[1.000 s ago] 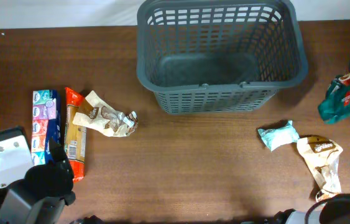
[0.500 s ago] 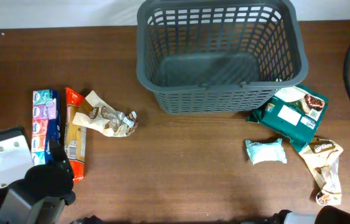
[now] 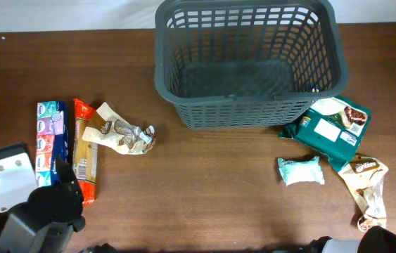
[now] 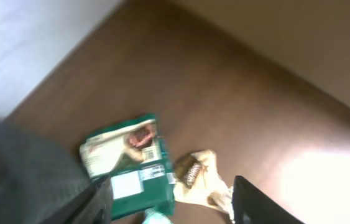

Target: Pack container

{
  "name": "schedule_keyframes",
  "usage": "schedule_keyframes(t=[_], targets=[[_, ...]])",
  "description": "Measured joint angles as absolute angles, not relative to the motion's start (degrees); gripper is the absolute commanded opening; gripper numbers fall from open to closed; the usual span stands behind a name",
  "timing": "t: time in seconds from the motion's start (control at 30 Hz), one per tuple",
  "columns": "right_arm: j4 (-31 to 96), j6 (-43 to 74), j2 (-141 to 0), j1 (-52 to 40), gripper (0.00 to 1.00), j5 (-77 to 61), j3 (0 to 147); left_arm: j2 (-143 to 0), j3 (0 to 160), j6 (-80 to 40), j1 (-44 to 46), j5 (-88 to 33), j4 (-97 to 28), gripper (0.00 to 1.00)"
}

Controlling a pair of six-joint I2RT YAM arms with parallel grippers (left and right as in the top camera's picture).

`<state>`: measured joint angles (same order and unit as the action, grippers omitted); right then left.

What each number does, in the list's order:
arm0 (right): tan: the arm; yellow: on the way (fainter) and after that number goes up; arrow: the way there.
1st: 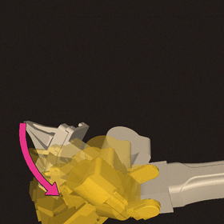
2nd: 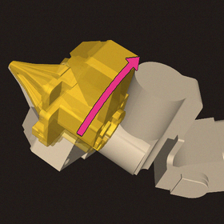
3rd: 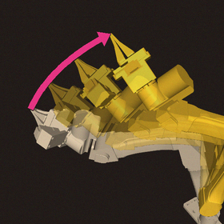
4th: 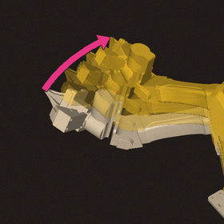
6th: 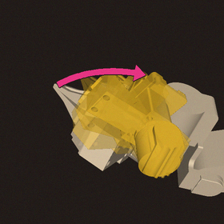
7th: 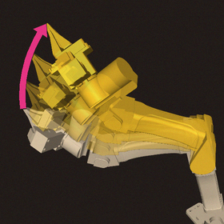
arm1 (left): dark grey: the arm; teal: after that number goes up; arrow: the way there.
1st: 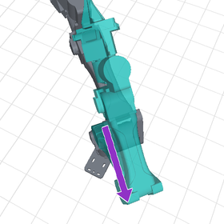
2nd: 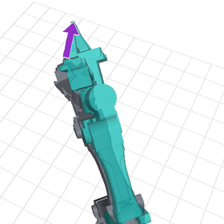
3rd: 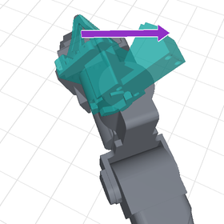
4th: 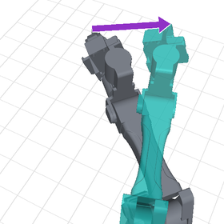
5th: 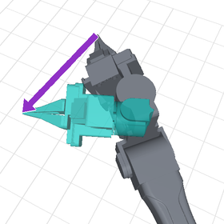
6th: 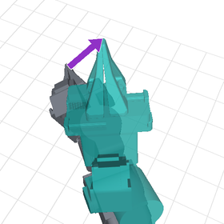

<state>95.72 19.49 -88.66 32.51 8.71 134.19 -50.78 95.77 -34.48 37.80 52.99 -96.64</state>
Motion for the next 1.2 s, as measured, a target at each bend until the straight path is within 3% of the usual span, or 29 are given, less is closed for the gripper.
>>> schedule_keyframes(t=[0.13,0.37,0.5,0.7,1.2], targets=[[96.9,24.2,-88.5,38.2,0.79,10.1,126.1,-50.8,95.8,-34.5,37.8,53.0,-96.6,0.99],[91.6,26.2,-88.9,44.9,0.83,6.1,100.7,-50.8,95.7,-34.5,37.8,53.0,-96.6,0.99],[80.9,18.5,-89.1,45.1,0.99,-2.9,83.8,-50.8,95.7,-34.5,37.8,53.0,-96.6,0.99],[66.0,6.5,-89.3,45.1,0.99,-15.8,64.0,-50.8,95.5,-34.5,37.8,53.0,-96.6,0.99],[48.1,0.4,-89.3,39.6,0.99,-23.7,57.0,-50.8,95.5,-34.5,37.8,52.7,-96.6,0.99]])
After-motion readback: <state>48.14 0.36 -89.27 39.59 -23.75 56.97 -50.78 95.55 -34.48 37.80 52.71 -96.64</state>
